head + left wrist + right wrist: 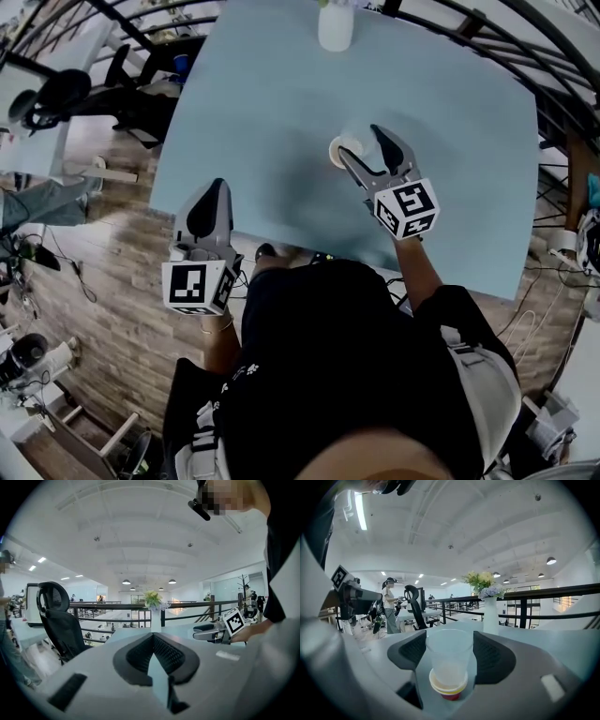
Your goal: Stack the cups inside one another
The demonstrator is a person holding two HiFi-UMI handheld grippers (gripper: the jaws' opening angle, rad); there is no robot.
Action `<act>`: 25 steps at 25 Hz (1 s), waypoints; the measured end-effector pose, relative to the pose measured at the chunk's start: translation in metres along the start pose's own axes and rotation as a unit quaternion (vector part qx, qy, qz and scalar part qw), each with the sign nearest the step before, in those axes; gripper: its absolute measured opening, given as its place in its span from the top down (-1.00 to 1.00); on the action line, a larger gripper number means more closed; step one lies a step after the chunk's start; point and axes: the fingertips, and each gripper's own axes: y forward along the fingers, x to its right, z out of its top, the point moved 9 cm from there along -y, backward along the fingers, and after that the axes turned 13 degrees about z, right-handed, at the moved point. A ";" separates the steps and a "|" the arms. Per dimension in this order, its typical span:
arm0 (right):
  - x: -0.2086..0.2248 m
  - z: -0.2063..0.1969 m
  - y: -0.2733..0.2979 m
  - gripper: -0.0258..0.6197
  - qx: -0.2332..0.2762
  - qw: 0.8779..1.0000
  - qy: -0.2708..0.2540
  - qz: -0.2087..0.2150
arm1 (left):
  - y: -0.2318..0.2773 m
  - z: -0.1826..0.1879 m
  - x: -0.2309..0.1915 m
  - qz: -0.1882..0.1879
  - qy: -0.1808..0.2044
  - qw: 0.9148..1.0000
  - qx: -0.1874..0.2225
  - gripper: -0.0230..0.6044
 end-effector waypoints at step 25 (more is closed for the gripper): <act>-0.002 -0.045 0.031 -0.08 -0.103 0.994 -0.012 0.022 | -0.010 -0.002 -0.012 0.029 -0.004 1.000 -0.005 0.98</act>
